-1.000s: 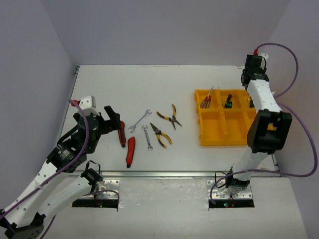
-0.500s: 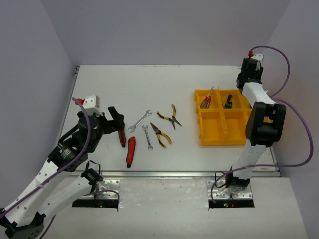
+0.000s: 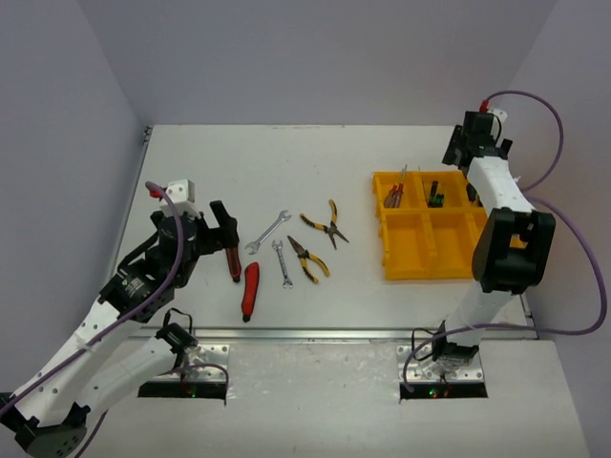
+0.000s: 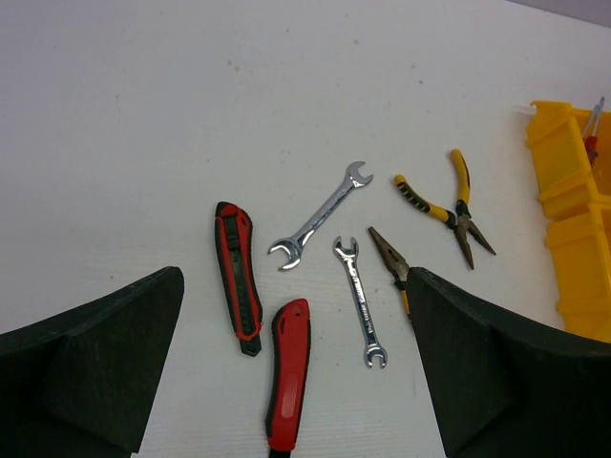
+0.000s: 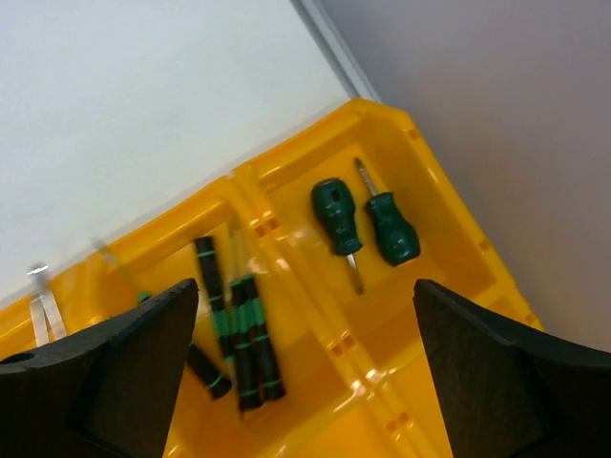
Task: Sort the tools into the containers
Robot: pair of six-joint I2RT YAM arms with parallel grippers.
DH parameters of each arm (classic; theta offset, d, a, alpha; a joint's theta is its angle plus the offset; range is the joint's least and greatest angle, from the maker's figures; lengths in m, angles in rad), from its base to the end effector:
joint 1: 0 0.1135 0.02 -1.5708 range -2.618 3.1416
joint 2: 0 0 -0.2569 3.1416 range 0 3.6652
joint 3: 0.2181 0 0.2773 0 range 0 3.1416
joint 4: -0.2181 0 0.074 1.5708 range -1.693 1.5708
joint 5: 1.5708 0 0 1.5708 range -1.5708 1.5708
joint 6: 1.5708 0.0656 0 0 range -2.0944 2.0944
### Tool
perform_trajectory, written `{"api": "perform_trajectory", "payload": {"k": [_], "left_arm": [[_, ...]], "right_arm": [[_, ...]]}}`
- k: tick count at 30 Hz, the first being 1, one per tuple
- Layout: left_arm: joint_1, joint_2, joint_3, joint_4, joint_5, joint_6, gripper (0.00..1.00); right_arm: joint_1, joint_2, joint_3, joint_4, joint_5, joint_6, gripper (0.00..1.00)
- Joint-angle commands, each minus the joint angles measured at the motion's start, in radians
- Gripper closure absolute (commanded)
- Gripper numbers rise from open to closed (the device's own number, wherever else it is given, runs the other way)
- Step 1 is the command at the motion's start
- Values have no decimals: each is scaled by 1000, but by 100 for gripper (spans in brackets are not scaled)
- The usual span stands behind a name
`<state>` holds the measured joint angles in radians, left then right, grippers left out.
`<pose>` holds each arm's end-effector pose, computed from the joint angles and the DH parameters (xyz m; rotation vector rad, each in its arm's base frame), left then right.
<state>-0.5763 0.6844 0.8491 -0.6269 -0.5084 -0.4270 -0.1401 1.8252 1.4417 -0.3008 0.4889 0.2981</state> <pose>0.1815 -0.0799 0.3209 -0.1672 1.9663 -0.1361 0.4516 -0.0948 0.2331 0.7274 2.0764 -0.4614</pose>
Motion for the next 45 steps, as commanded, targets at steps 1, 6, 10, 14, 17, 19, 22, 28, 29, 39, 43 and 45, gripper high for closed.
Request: {"api": "perform_trajectory", "payload": {"k": [1,6,10,14,17,19,22,28,29,39,43,45], "left_arm": [[42,59,16,-5,-79,-61,0],[49,230,34,-89,-78,-286,0],[67,391,-21,-23,-71,-399,0],[123,641,-16,73,-54,-431,0],[137,751,19,70,-83,-448,0],[159,781,12,91,-97,-446,0],[201,817,-12,134,-58,-424,4],[216,889,-49,212,23,-390,16],[216,903,-57,223,36,-390,22],[231,900,-93,228,23,-399,100],[218,726,-123,211,-37,-417,100],[179,595,-129,204,-77,-416,100]], "right_arm": [[155,-222,-41,-63,-82,72,1],[369,-440,-230,-107,-255,117,1],[498,-573,-428,-68,-377,169,1],[529,-669,-577,-37,-540,198,1],[537,-712,-638,-56,-570,193,1],[540,-761,-671,-66,-581,187,1],[542,-828,-723,-69,-599,188,1],[544,-887,-736,-94,-606,182,1],[544,-890,-730,-97,-613,183,1],[588,-857,-714,-76,-657,201,1],[652,-819,-741,67,-812,194,1],[674,-791,-784,177,-980,227,1]]}}
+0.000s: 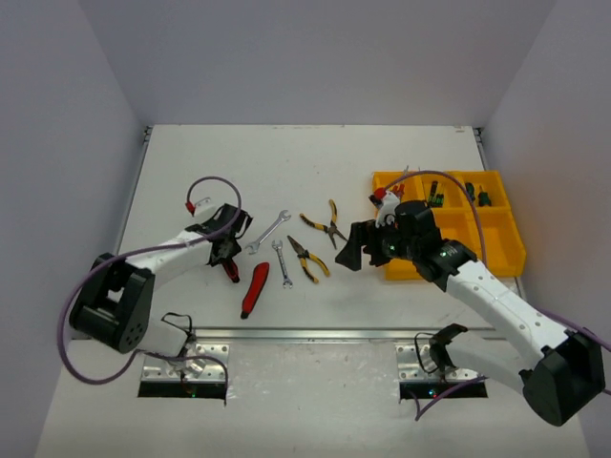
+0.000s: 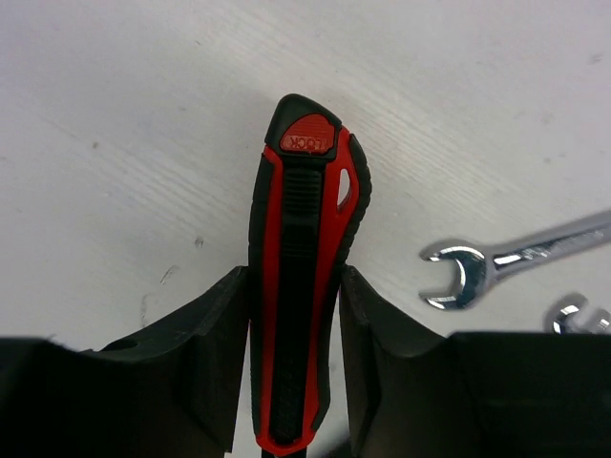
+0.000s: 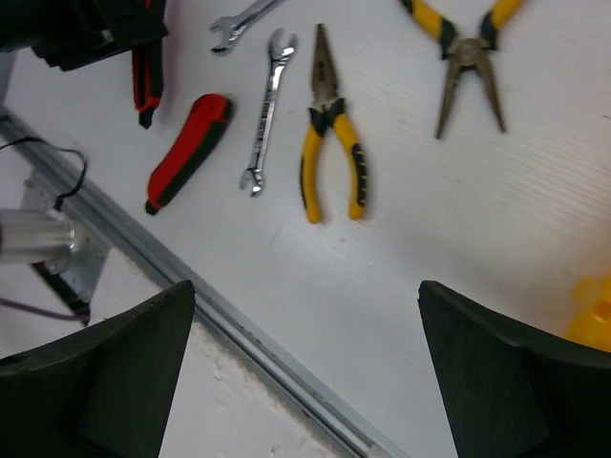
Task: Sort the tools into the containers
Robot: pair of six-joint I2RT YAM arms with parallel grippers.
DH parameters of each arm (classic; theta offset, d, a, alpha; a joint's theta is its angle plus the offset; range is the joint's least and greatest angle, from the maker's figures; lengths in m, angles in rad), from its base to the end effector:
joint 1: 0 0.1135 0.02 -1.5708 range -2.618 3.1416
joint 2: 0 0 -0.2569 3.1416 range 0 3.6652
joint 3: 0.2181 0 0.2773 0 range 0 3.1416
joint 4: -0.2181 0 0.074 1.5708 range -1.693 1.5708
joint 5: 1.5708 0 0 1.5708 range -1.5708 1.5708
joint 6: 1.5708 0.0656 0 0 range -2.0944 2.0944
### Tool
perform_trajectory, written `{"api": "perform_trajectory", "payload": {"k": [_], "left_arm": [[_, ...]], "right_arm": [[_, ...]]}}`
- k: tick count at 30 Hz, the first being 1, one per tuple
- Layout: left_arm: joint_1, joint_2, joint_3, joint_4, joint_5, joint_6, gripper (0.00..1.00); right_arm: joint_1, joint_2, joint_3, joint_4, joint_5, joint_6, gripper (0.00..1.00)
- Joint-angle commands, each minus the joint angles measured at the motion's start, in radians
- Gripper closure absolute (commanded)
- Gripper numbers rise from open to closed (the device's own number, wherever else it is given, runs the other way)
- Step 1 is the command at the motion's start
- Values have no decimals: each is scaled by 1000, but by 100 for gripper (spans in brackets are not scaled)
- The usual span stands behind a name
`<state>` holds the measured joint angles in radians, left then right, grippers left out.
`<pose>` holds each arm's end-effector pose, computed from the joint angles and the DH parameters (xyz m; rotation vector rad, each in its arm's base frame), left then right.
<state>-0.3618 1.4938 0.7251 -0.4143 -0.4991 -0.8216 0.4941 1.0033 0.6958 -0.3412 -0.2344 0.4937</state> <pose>0.2789 -0.0720 0.1027 -0.7016 2.4409 0.2587 0.2286 0.1405 0.2221 -0.1359 2.3157 0.7854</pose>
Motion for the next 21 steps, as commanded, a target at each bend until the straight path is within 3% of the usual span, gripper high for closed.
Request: {"api": "perform_trajectory", "payload": {"k": [1,4,7,11,14,17,21], "left_arm": [[-48,-258,-3,-14,-87,-19,100],[-127,-413,10,26,16,21,100],[-215,-510,5,120,188,8,100],[-272,-550,-10,196,305,-47,100],[-295,-573,-19,238,358,-68,100],[-311,-607,-38,279,389,-83,100],[-316,-621,-71,328,435,-106,100]], "right_arm": [[64,64,-53,307,-297,55,1],[174,144,-58,498,-400,105,1],[286,239,-32,626,-323,146,1],[347,299,-18,729,-145,241,1],[354,345,-15,800,-111,303,6],[361,388,7,859,-114,345,21],[366,415,24,892,-85,372,28]]}}
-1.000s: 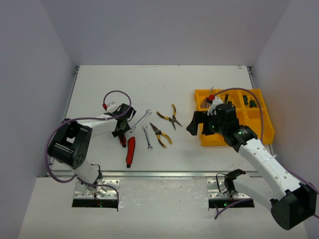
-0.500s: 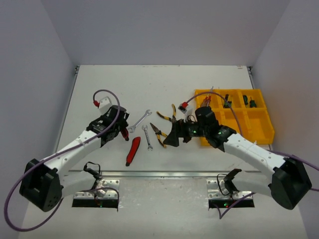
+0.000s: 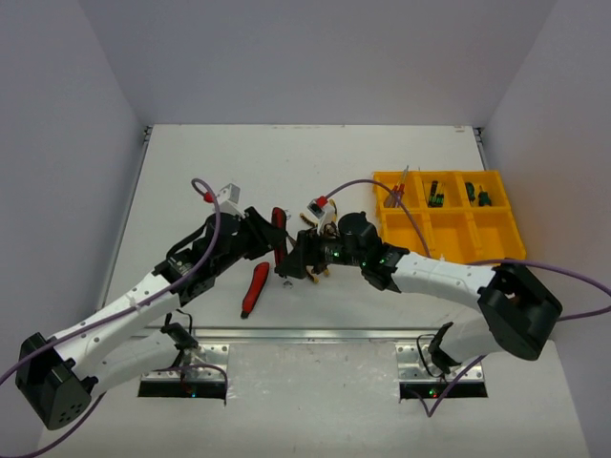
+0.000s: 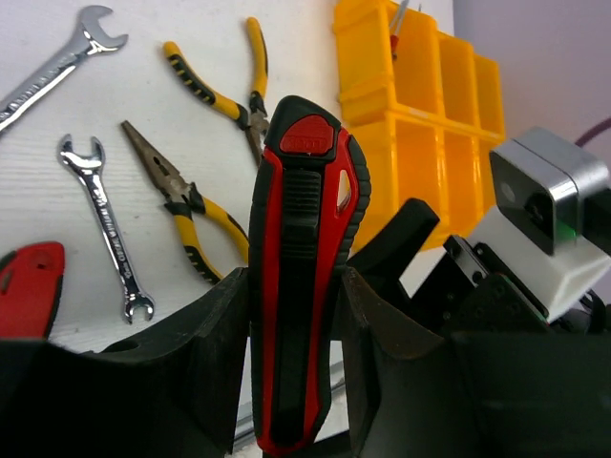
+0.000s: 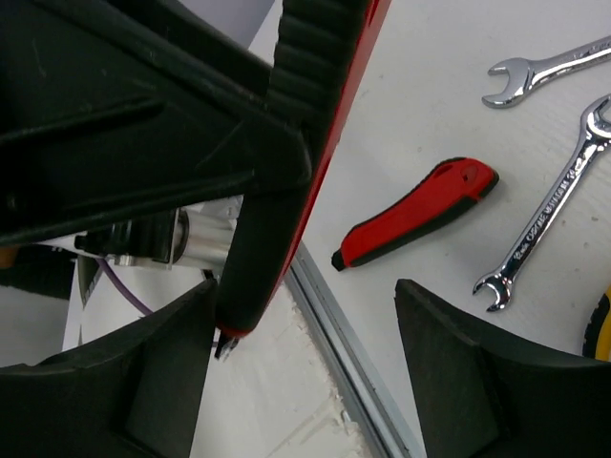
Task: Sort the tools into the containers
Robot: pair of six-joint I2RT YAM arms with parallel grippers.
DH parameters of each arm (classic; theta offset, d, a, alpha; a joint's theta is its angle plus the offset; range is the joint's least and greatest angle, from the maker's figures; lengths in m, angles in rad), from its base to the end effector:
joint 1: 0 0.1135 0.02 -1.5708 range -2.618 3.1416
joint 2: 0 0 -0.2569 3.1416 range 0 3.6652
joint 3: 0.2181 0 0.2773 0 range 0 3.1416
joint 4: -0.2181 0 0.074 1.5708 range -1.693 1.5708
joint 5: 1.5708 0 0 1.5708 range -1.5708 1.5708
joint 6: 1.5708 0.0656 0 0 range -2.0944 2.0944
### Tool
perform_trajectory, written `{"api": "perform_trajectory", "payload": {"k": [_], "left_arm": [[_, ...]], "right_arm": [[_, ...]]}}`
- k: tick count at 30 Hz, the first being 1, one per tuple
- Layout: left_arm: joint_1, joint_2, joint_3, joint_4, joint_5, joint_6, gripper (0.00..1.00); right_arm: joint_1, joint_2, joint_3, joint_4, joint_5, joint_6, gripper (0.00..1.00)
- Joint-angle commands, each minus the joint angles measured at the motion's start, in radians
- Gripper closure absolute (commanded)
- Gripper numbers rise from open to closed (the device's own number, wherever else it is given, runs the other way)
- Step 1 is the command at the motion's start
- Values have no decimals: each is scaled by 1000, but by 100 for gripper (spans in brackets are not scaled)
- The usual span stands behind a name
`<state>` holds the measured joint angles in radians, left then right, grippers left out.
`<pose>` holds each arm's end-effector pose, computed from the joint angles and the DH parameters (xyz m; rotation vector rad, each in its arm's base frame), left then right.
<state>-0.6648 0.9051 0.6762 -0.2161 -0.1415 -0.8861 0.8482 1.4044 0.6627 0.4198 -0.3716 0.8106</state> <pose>0.2135 -0.1556 0.2527 -0.3272 2.0892 -0.8263 0.2108 0.2751 0.1855 -0.3301 2.1347 1.4094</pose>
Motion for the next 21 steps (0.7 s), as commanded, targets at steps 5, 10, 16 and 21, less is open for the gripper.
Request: {"api": "perform_trajectory", "payload": {"k": [5,10,16,21], "left_arm": [[-16,-34,-70,171,109,-59,100],[-18,-40,-40,111,54,-14,2],[-18,-47,195,-333,-359,56,0],[-16,-67,239,-463,-470,109,0]], "right_arm": [[14,42,84,163,65,65,81],[15,28,81,102,117,29,100],[-18,-169,-10,-270,412,-54,100],[-123,-384,-72,-586,684,-82,100]]}}
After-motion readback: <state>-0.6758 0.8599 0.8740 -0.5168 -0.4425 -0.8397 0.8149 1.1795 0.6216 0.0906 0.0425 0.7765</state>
